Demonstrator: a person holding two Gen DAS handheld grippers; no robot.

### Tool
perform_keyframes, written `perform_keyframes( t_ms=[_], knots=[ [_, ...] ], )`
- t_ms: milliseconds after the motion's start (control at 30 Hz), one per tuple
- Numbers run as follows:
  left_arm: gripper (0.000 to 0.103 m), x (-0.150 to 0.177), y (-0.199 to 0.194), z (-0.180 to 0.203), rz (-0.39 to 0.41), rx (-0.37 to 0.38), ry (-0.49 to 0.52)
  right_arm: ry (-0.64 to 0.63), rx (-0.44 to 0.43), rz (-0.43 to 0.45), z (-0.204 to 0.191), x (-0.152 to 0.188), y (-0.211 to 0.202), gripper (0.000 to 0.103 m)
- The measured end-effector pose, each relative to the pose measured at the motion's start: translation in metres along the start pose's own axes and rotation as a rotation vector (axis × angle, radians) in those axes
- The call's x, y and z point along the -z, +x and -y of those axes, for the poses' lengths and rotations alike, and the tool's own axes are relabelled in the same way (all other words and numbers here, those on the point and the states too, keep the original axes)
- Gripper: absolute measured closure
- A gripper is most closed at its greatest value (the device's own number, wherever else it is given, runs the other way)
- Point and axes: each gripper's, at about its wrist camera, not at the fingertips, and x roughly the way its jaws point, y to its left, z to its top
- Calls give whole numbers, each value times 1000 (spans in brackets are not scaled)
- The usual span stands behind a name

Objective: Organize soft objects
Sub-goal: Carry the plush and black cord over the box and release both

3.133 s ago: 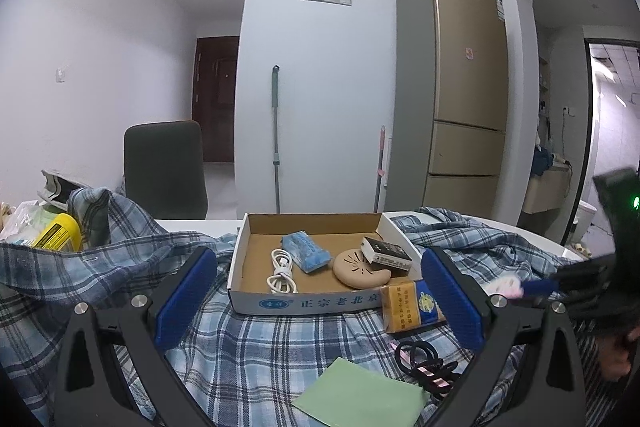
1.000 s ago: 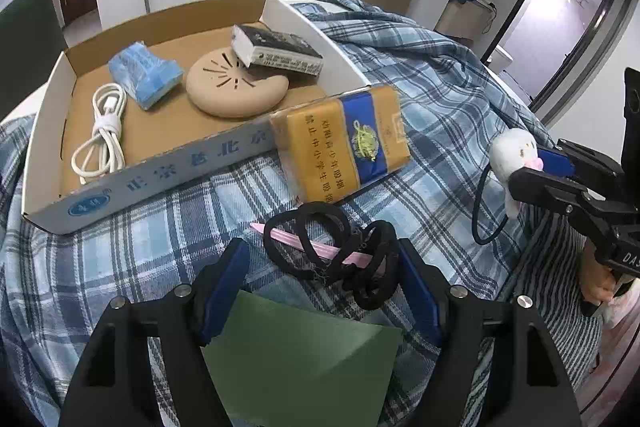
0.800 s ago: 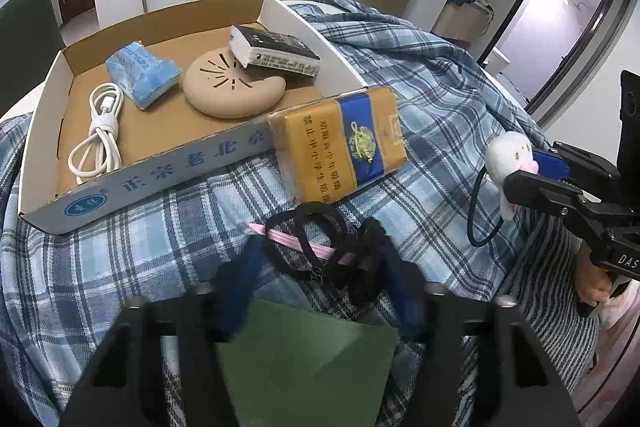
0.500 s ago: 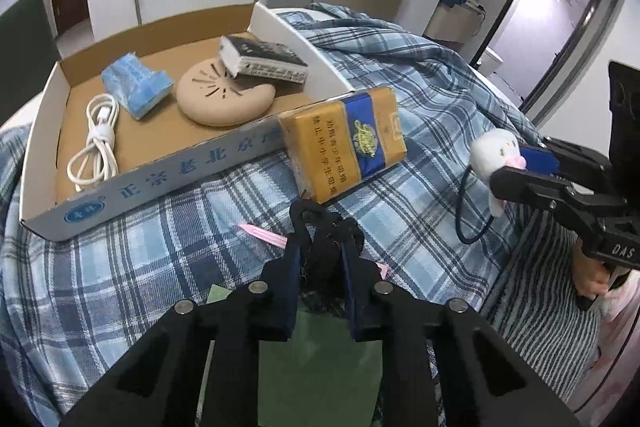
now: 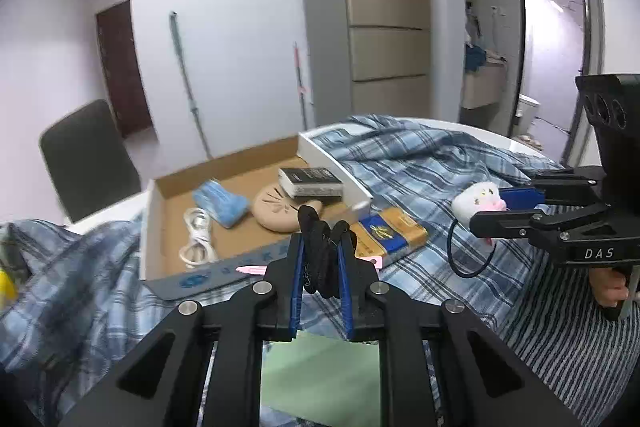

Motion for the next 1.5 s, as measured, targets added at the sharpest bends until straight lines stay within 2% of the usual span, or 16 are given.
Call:
perform_keyframes(
  t_ms=[67, 300, 533, 700, 767, 867, 900, 967, 1067, 1167, 1267, 1333, 1500],
  knots=[
    [86, -3, -4, -3, -1, -11, -35, -8, 20, 21, -3, -1, -4, 72],
    [86, -34, -32, 1, 95, -87, -71, -27, 20, 62, -20, -26, -18, 72],
    [86, -94, -66, -9, 241, -155, -104, -79, 80, 203, -50, -91, -26, 72],
    [86, -135, -68, -30, 288, -212, -135, 0, 146, 275, -43, -134, -12, 72],
    [86, -143, -64, -44, 299, -220, -167, 17, 162, 272, -40, -148, 1, 72],
    [86, -142, -53, -67, 349, -314, -218, 54, 193, 288, -35, -164, 16, 72],
    [86, -139, -45, -78, 339, -319, -247, 67, 197, 292, -32, -167, 22, 72],
    [86, -127, -32, -100, 335, -278, -297, 85, 210, 292, -28, -174, 37, 72],
    [86, -117, -14, -119, 298, -269, -274, 85, 268, 308, -27, -178, 59, 72],
    [86, -109, -5, -132, 278, -276, -252, 103, 243, 270, -25, -176, 87, 72],
    [86, -106, 8, -140, 245, -219, -274, 114, 224, 251, -22, -166, 103, 72],
    [86, -104, 19, -138, 226, -231, -258, 114, 202, 231, -21, -156, 113, 72],
    [86, -93, 51, -145, 149, -199, -295, 55, 204, 152, -25, -142, 135, 72]
  ],
)
